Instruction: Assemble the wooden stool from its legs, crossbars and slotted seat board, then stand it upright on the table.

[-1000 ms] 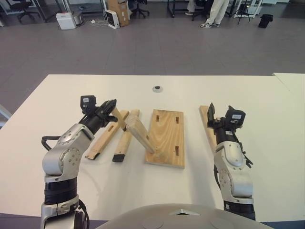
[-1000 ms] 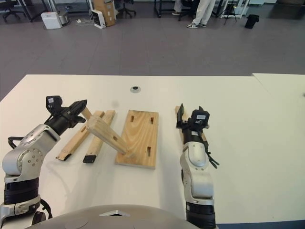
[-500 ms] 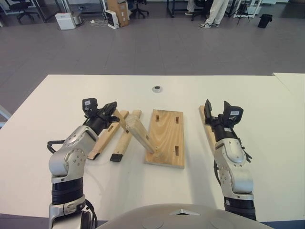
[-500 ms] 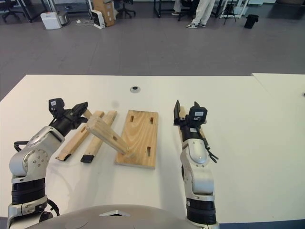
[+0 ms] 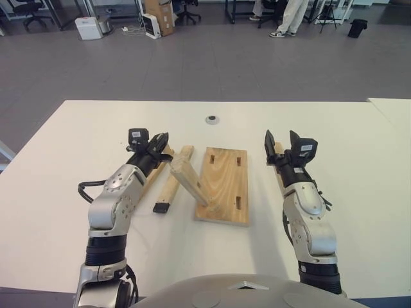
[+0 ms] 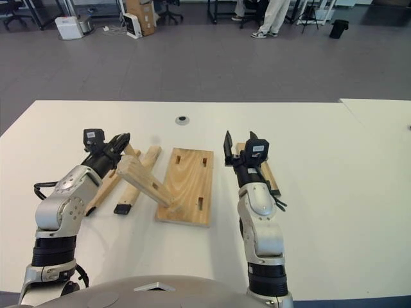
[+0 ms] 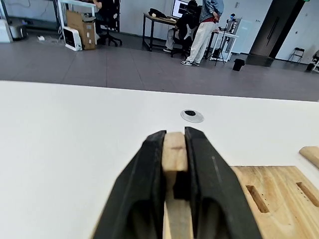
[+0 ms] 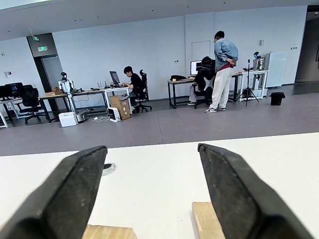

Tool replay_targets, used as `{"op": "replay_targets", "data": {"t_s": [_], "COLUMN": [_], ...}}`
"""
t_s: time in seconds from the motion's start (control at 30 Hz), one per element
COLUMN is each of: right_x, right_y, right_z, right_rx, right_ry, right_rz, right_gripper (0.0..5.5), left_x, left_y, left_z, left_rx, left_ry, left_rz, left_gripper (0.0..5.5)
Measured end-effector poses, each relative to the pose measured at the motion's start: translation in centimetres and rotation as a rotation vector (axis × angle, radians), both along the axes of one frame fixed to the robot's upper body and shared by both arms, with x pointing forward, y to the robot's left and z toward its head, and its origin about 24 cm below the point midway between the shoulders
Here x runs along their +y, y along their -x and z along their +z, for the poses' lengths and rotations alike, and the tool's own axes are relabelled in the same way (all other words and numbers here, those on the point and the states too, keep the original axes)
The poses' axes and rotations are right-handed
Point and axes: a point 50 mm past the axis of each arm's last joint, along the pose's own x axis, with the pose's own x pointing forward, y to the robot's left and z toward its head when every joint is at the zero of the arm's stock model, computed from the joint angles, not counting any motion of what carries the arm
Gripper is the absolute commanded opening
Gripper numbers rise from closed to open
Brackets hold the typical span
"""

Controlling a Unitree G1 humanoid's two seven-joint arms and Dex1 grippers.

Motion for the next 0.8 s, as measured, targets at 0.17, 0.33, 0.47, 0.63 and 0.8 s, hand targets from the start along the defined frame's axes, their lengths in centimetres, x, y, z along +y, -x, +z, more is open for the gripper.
{"op": "replay_targets", "data": {"t_s": [0.17,0.33,0.47,0.63,0.8], "right_x": [0.4,0.3,0.9,0.8,0.5], "right_y": [-0.1,-0.7,-0.7,-0.7,0.6], "right_z": [-0.1,0.4,0.4,0.1,-2.3], "right_rx": [0.005,-0.011,-0.008,0.019,0.158], "right_ry": [0.008,-0.013,-0.028,-0.029,0.081], "right_rz": [0.023,0.001,0.004,-0.006,0.049], "right_gripper": [3.43,3.43,3.43,3.43,3.43], "left_x": [1.3,1.8,1.8,2.0,2.6], "left_y": [2.9,4.4,4.4,4.3,5.8], "left_z": [-1.4,-2.3,-2.4,-2.3,-2.5], "left_rx": [-0.102,-0.128,-0.128,-0.114,-0.092], "left_ry": [-0.091,-0.129,-0.128,-0.126,-0.109], "left_rz": [-0.001,-0.046,-0.051,-0.059,-0.031], "left_gripper": [0.42,0.42,0.42,0.42,0.42]}}
